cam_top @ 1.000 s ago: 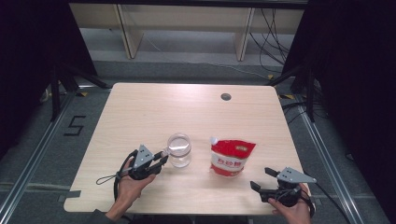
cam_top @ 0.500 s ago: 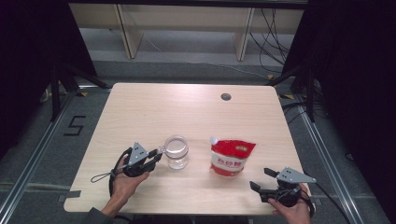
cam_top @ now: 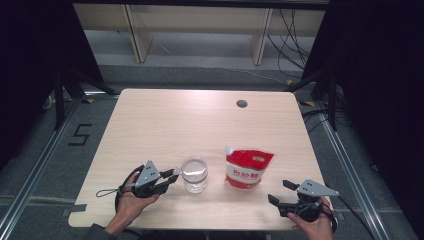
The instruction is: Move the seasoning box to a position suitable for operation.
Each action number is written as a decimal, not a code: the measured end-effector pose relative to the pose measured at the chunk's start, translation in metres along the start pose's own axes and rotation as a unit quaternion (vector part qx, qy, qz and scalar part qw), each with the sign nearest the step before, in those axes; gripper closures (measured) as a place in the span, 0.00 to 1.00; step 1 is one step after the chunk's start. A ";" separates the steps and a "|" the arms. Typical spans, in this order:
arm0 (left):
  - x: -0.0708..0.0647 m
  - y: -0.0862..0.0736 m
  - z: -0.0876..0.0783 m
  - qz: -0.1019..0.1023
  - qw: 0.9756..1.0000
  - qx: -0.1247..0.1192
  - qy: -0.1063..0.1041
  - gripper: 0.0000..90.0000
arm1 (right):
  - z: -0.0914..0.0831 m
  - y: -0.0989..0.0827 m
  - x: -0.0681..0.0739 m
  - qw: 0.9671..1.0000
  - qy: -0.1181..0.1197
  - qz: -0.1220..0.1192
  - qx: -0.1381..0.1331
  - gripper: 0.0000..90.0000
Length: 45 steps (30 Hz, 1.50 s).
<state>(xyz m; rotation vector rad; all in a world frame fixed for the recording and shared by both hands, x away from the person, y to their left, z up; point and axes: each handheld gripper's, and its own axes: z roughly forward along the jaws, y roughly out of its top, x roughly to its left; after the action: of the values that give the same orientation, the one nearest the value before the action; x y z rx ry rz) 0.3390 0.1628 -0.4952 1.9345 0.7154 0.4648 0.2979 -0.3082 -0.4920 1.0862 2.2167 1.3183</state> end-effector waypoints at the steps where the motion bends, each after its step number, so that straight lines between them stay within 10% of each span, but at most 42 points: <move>1: 0.000 0.000 -0.001 0.011 1.000 0.004 -0.005 0.83 | 0.000 0.000 0.002 1.000 0.000 0.013 -0.002 0.23; 16: -0.023 -0.003 -0.004 0.012 0.999 -0.006 -0.033 0.83 | 0.001 0.001 0.001 1.000 0.010 -0.017 -0.002 0.26; 27: -0.028 -0.002 -0.005 -0.011 0.998 -0.005 -0.055 0.81 | -0.001 0.000 0.001 1.000 0.009 0.009 0.013 0.27; 29: -0.030 -0.002 -0.005 -0.003 0.998 0.001 -0.061 0.72 | 0.000 0.000 -0.004 1.000 0.007 -0.020 -0.002 0.27; 33: -0.036 -0.001 -0.009 -0.001 0.998 0.005 -0.055 0.48 | -0.002 -0.001 -0.002 1.000 0.012 0.005 0.009 0.27; 45: -0.028 0.002 -0.030 -0.034 0.999 -0.011 -0.040 0.35 | -0.001 -0.001 -0.002 1.000 0.009 -0.001 0.007 0.27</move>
<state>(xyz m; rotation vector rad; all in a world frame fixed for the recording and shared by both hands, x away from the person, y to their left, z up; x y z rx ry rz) 0.3005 0.1635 -0.4802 1.8907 0.7184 0.3505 0.2982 -0.3105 -0.4925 1.0809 2.2420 1.3182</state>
